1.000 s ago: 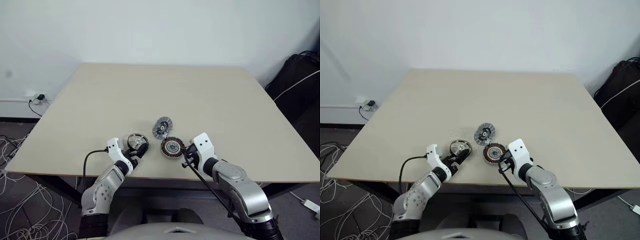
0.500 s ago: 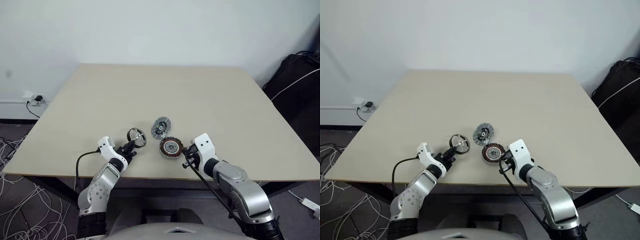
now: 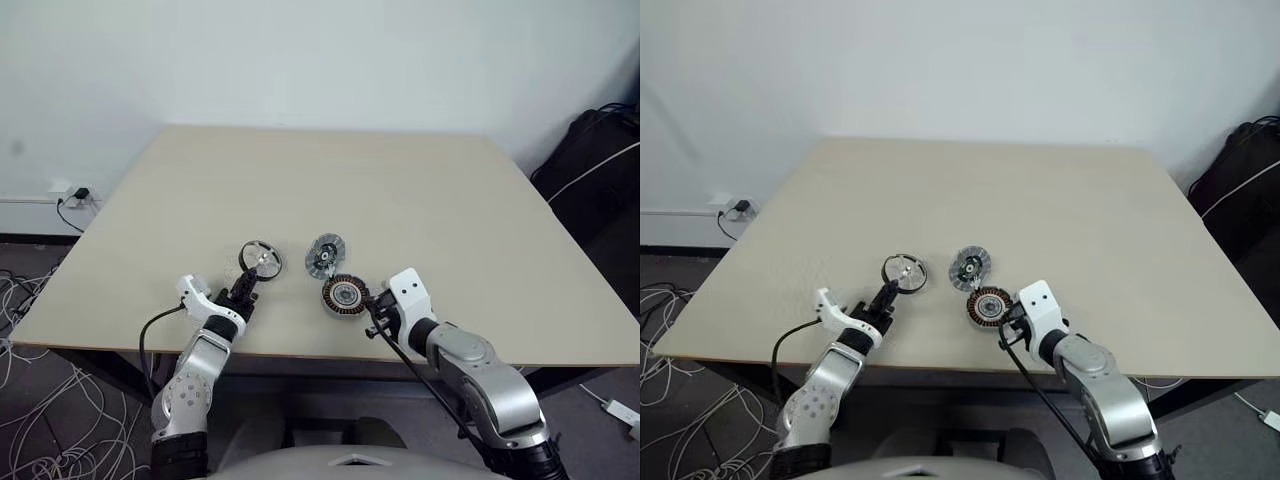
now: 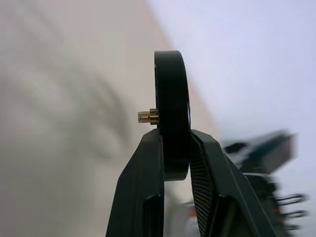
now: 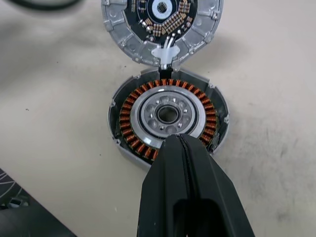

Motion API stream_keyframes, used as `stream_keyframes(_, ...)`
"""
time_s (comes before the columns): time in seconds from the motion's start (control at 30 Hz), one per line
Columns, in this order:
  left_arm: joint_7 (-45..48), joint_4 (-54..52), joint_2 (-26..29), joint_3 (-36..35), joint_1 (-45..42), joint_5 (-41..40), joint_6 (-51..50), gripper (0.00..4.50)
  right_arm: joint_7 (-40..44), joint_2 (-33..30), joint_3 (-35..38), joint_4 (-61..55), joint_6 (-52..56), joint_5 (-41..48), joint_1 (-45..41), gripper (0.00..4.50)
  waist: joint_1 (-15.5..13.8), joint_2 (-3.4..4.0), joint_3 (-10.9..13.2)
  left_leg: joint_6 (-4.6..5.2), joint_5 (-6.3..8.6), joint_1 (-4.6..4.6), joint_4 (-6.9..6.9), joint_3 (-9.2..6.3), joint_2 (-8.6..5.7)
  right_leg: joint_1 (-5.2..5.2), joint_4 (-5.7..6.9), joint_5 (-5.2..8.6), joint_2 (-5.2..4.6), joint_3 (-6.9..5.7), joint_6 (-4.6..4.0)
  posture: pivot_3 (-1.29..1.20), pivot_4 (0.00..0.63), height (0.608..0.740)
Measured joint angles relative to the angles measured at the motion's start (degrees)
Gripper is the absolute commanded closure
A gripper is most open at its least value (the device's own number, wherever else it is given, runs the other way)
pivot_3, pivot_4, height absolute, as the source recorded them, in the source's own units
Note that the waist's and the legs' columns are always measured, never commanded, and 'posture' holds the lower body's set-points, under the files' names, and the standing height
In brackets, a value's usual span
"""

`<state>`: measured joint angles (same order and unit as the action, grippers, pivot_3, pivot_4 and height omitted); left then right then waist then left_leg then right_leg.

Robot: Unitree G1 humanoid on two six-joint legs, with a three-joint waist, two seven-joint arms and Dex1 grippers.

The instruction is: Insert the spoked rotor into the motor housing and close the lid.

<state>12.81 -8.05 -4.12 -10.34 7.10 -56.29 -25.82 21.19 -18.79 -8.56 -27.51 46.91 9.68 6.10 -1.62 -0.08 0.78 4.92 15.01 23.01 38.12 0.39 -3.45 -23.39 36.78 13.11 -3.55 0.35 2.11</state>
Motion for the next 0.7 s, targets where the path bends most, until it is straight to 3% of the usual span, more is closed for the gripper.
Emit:
stream_keyframes(0.33,4.9,-3.9,0.4,6.1,0.8,-8.7,-2.0,4.03,0.0,-0.3,0.0,-0.8,0.1,0.8,2.8,4.50,0.0,0.00,0.0,0.01,-0.01,-0.01,0.03,0.01,0.00,0.02,0.01,0.01,0.05,-0.01,0.01,0.00,0.000,0.740)
stream_keyframes(0.7,5.0,0.6,0.7,10.8,-4.8,-10.8,-9.7,4.03,-1.2,-0.3,-0.1,-2.4,1.2,1.7,9.7,4.50,-0.1,0.00,0.0,0.03,-0.02,-0.05,0.09,0.00,0.00,0.09,0.04,0.07,0.11,-0.04,0.13,0.00,0.000,0.740)
